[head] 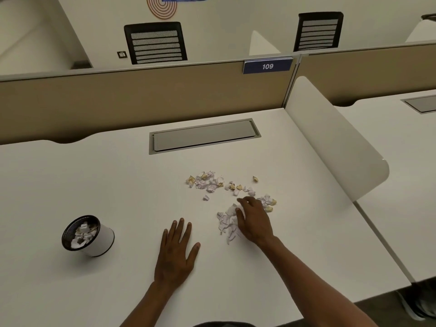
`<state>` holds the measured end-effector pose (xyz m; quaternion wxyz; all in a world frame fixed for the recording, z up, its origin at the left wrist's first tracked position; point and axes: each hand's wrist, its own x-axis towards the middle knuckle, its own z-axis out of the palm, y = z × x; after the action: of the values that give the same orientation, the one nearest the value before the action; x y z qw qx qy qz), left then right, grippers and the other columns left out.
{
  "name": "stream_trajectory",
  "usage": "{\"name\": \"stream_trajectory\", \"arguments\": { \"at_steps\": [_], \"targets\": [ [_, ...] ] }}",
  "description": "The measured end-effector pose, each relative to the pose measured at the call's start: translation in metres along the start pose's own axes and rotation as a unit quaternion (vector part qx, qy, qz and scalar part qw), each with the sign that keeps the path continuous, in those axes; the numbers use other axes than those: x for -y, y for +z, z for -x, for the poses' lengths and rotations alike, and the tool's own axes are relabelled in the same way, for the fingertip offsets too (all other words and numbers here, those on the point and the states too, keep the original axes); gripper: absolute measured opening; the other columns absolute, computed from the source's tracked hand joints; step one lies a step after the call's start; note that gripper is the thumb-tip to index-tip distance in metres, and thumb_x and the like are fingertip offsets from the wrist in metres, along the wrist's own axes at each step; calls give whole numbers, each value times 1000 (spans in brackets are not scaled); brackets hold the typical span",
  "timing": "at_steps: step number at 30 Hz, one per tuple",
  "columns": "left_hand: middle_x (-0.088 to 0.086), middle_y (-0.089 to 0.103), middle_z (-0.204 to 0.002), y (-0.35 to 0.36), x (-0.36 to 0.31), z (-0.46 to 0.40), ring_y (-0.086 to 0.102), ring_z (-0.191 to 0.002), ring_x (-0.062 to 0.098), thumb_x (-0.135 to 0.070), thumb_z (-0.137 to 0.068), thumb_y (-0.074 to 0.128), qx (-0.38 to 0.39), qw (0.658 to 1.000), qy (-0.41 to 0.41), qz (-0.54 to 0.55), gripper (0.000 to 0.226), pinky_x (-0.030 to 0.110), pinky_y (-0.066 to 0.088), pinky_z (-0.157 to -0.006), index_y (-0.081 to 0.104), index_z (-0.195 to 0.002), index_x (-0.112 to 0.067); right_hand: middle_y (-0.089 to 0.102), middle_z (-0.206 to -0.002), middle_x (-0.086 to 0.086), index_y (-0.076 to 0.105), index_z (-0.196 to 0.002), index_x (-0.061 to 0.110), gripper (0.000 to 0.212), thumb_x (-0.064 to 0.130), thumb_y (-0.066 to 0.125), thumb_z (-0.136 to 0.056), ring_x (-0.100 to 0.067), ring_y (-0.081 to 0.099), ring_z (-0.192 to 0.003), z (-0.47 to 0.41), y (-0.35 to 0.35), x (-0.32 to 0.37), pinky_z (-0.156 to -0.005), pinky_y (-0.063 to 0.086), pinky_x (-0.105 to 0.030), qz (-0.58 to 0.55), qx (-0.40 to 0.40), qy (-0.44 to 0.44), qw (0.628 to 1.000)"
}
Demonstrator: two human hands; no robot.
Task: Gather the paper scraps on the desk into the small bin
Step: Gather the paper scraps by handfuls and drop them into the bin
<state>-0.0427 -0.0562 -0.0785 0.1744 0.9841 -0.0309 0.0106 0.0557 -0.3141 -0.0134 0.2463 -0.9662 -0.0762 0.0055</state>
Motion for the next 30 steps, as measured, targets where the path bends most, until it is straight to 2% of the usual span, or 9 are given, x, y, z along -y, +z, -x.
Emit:
{"name": "stream_trajectory", "arguments": {
  "at_steps": [3, 7, 11, 14, 17, 20, 22, 27, 30],
  "targets": [
    [-5, 5, -168, 0, 0, 0, 0, -155, 14, -58, -100, 29, 6, 1000, 0, 4, 68, 40, 4, -125, 11, -159, -29, 51, -143, -9, 50, -140, 12, 43, 30, 42, -101, -31, 43, -129, -2, 1, -3, -103, 43, -40, 45, 49, -19, 998],
    [-5, 5, -168, -1, -1, -2, -1, -155, 13, -59, -99, 29, 13, 1000, -3, 10, 69, 42, 5, -126, 13, -159, -28, 56, -137, -4, 57, -133, 14, 39, 29, 40, -101, -28, 47, -124, 16, 11, -3, -97, 46, -38, 62, 72, -91, 991],
    [-3, 17, -166, -7, -10, -7, 7, -155, 16, -57, -98, 35, -5, 999, -23, 46, 68, 44, 15, -125, 31, -155, -21, 58, -134, 0, 55, -137, 20, 42, 36, 46, -99, -21, 51, -126, 28, 4, -9, -96, 49, -33, -14, 37, -41, 998],
    [-4, 35, -158, -17, -25, -18, 25, -148, 15, -59, -94, 51, -25, 995, -25, 97, 66, 36, 33, -119, 44, -148, -22, 50, -143, 0, 45, -145, 23, 70, 61, 56, -87, -21, 45, -134, 30, -8, -21, -101, 48, -37, -14, 51, 24, 998],
    [-10, 26, -161, -26, -43, -35, 21, -147, 11, -73, -81, 58, 73, 988, 12, 139, 89, 31, 29, -118, 29, -154, -31, 36, -150, -2, 32, -152, 24, 104, 77, 64, -69, -23, 42, -136, 28, -16, -30, -104, 46, -37, 41, 158, 41, 986],
    [-11, 15, -164, -29, -59, -57, 15, -149, 13, -74, -67, 72, 175, 975, 53, 129, 114, 33, 29, -117, 15, -157, -33, 36, -145, -3, 34, -151, 20, 108, 72, 73, -66, -24, 49, -127, 24, -13, -26, -103, 46, -35, 46, 196, 8, 980],
    [-6, 17, -163, -28, -69, -71, 18, -148, 16, -67, -67, 78, 205, 970, 53, 117, 117, 36, 33, -116, 14, -158, -30, 41, -140, -4, 37, -150, 17, 104, 66, 77, -67, -24, 53, -121, 20, -10, -20, -101, 46, -33, 34, 202, -13, 979],
    [3, 30, -157, -22, -78, -92, 32, -143, 22, -48, -74, 82, 215, 970, 33, 108, 102, 34, 37, -112, 25, -156, -25, 41, -141, -6, 30, -153, 15, 110, 60, 81, -66, -26, 52, -123, 15, -9, -13, -101, 46, -34, 29, 199, 1, 980],
    [4, 42, -147, -21, -79, -96, 47, -130, 23, -36, -75, 83, 198, 970, 30, 139, 89, 31, 45, -105, 39, -150, -20, 44, -131, -7, 40, -146, 15, 96, 50, 84, -68, -28, 57, -113, 14, -4, -5, -94, 49, -35, 29, 195, -6, 980]
  ]
}}
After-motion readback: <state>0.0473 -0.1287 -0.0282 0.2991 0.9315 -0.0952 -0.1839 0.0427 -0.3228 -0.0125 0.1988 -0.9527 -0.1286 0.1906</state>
